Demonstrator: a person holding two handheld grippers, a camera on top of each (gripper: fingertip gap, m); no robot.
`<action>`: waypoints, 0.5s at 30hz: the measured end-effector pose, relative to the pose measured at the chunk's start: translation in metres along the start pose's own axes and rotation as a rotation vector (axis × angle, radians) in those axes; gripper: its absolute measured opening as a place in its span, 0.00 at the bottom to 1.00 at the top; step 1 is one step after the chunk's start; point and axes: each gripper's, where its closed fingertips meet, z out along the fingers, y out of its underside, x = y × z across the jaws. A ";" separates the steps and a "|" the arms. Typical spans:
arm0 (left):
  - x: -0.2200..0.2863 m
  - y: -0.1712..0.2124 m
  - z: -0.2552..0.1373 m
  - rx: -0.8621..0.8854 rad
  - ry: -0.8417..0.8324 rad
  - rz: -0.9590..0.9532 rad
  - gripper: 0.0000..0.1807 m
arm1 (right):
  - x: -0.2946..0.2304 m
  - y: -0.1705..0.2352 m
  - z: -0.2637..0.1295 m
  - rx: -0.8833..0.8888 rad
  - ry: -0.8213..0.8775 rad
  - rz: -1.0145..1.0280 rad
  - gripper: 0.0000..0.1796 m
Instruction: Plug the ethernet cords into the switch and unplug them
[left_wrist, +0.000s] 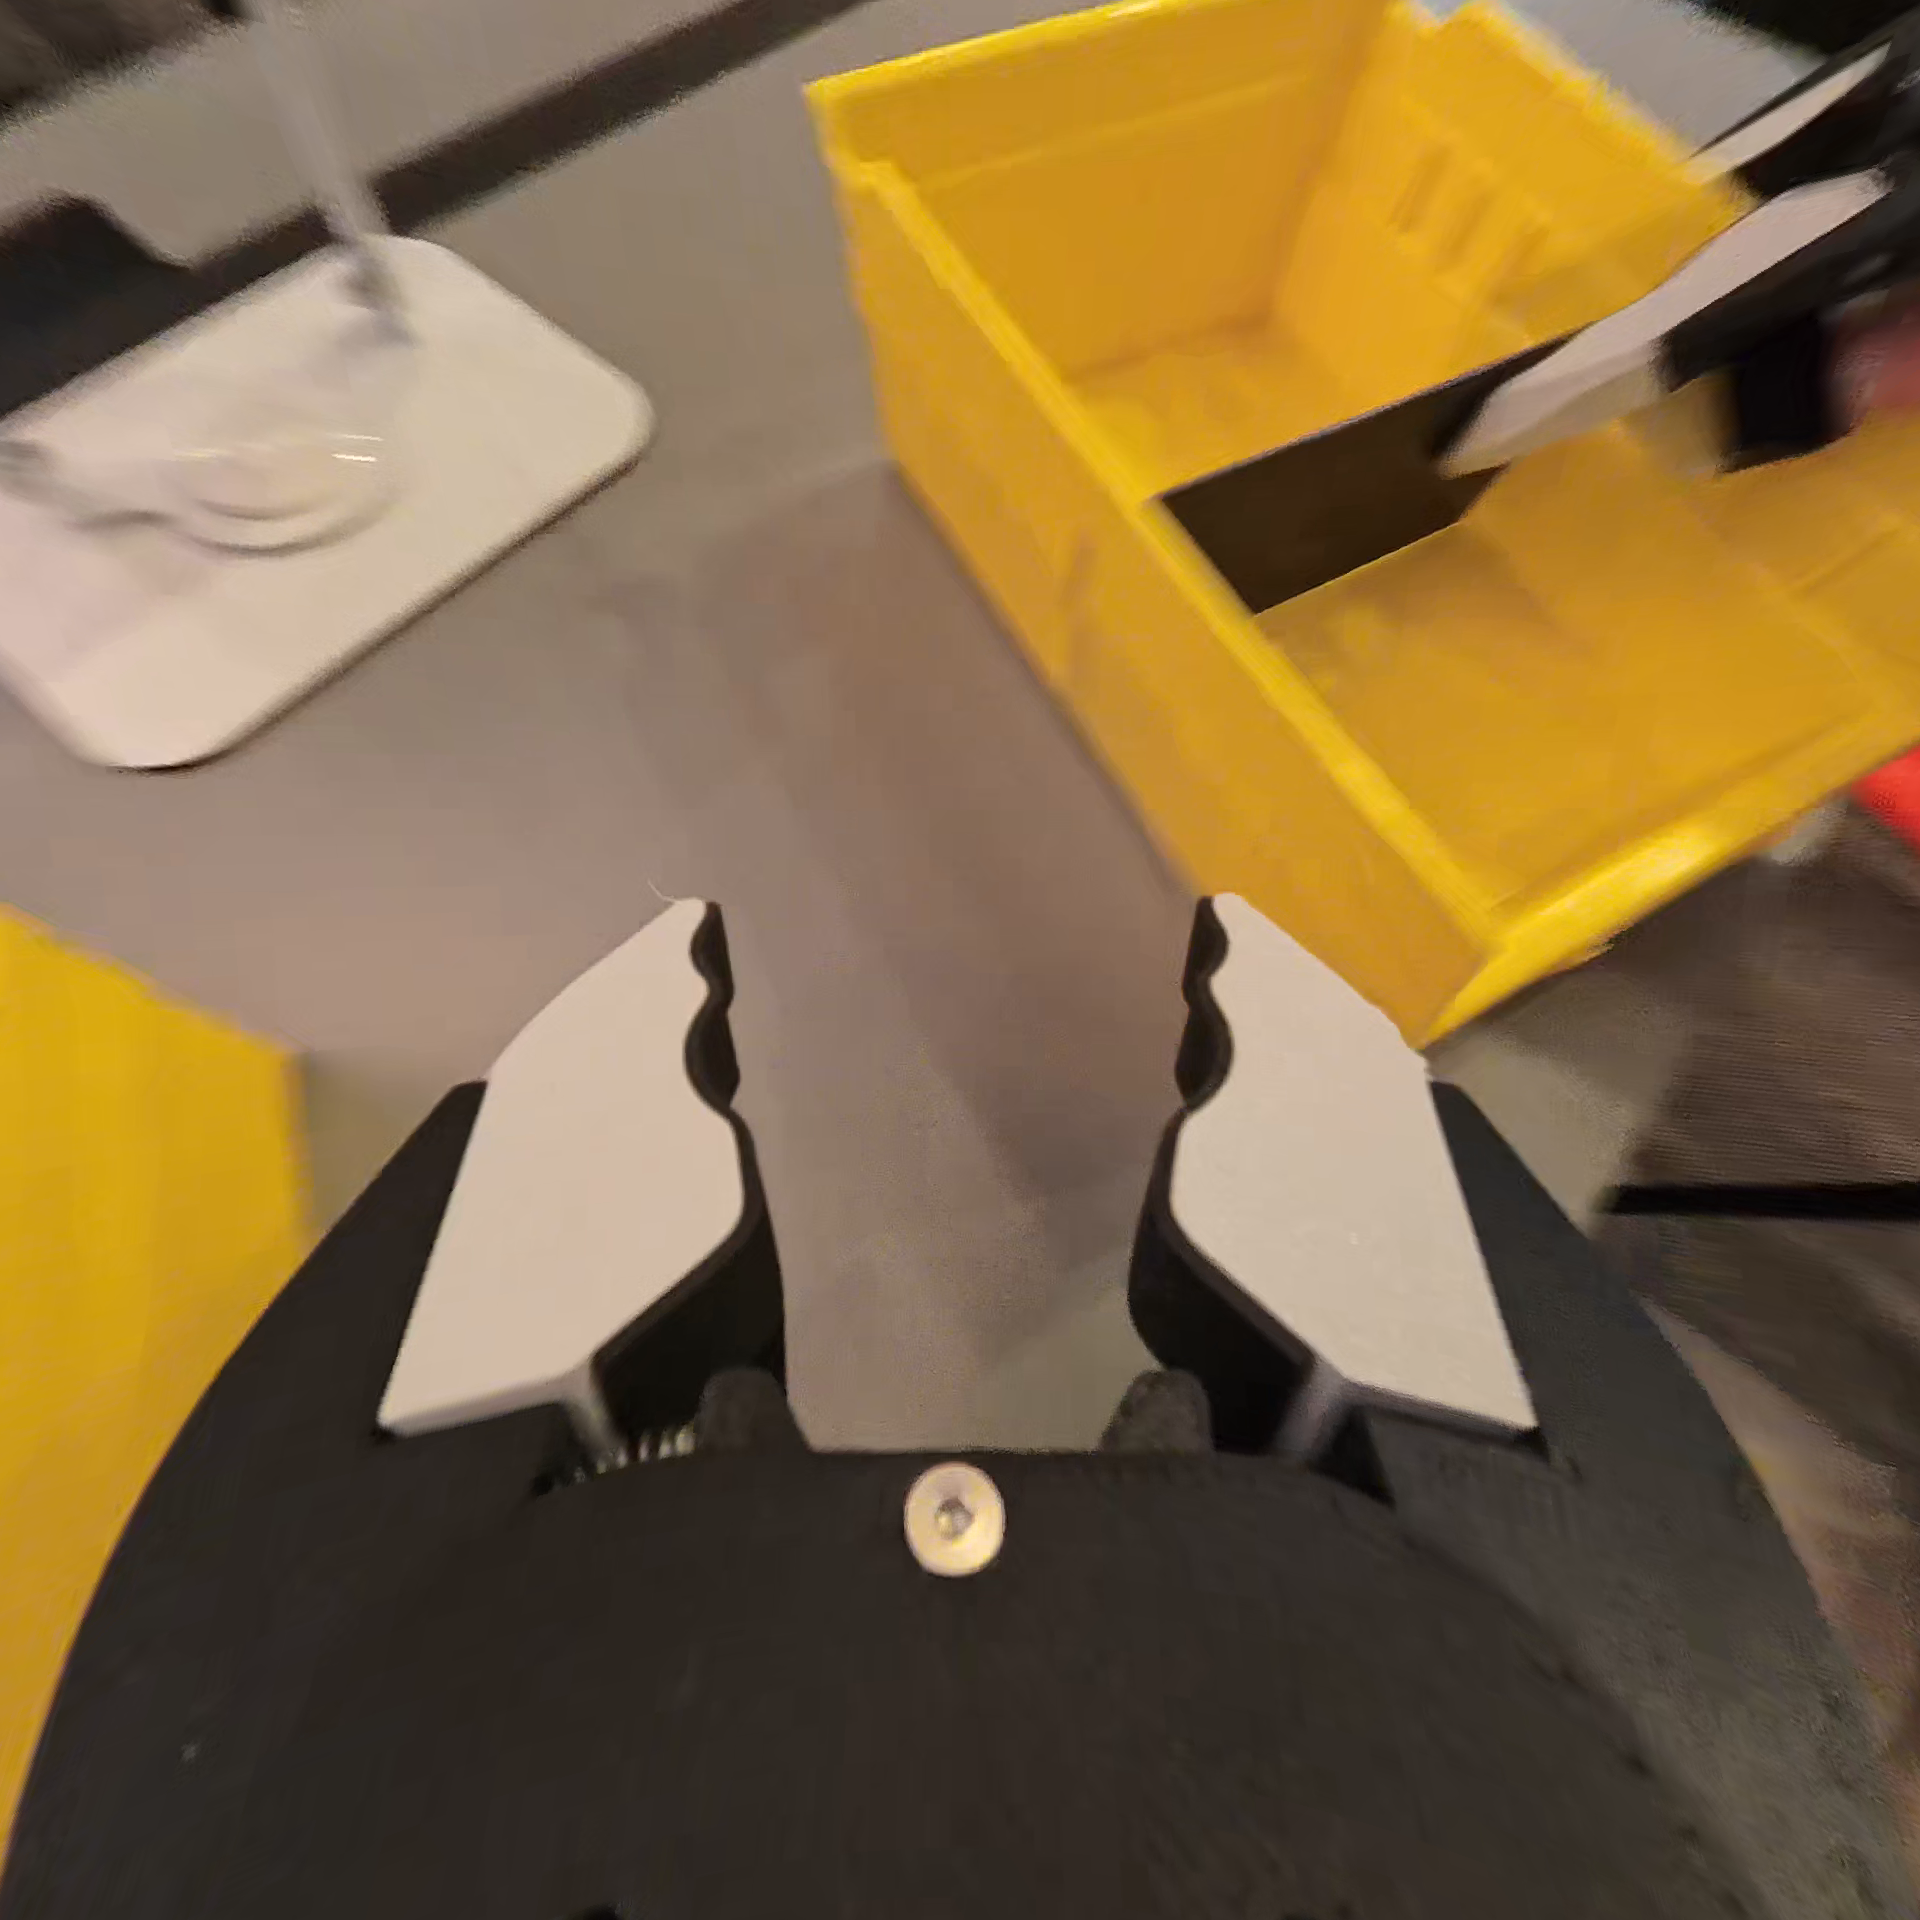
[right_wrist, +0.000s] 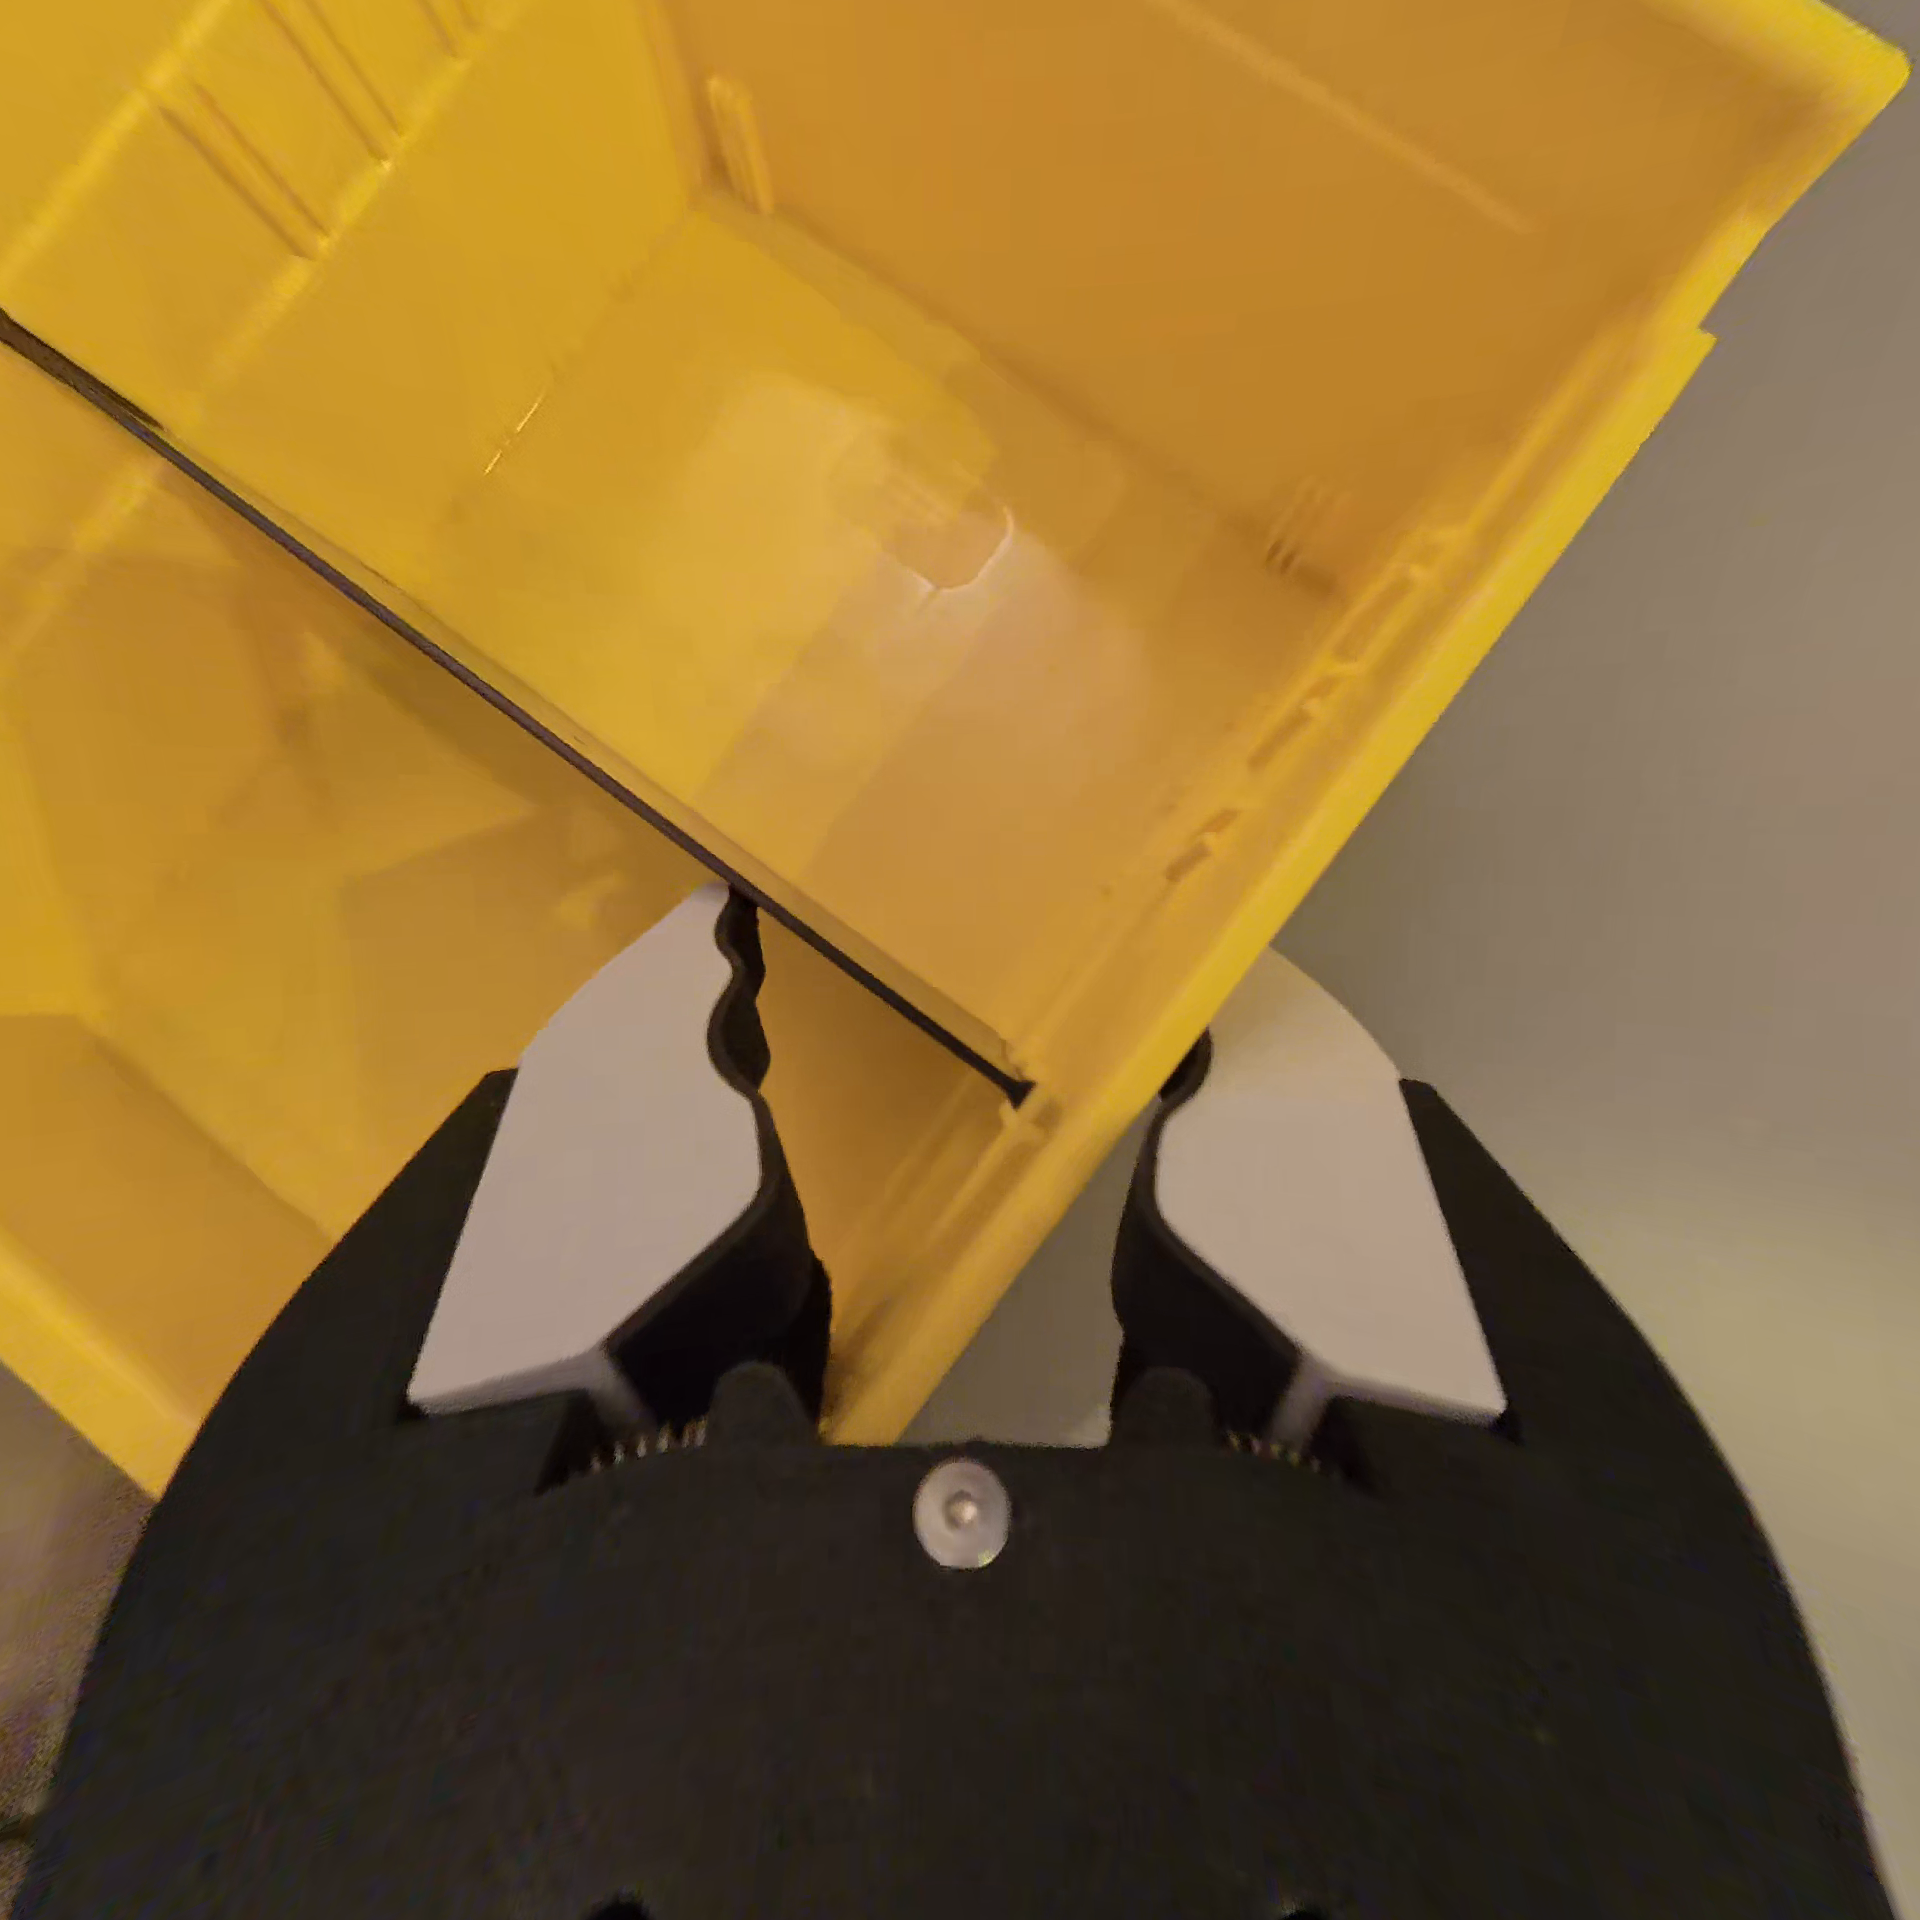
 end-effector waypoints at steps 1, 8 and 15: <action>-0.019 0.007 -0.005 -0.014 -0.076 0.028 0.47 | 0.007 -0.004 0.002 -0.006 0.003 -0.013 0.40; -0.095 0.071 -0.006 -0.116 -0.235 -0.033 0.51 | 0.077 -0.016 0.008 -0.098 0.076 -0.190 0.38; -0.144 0.081 0.003 -0.089 -0.368 -0.110 0.59 | 0.125 -0.021 0.008 -0.184 0.135 -0.452 0.38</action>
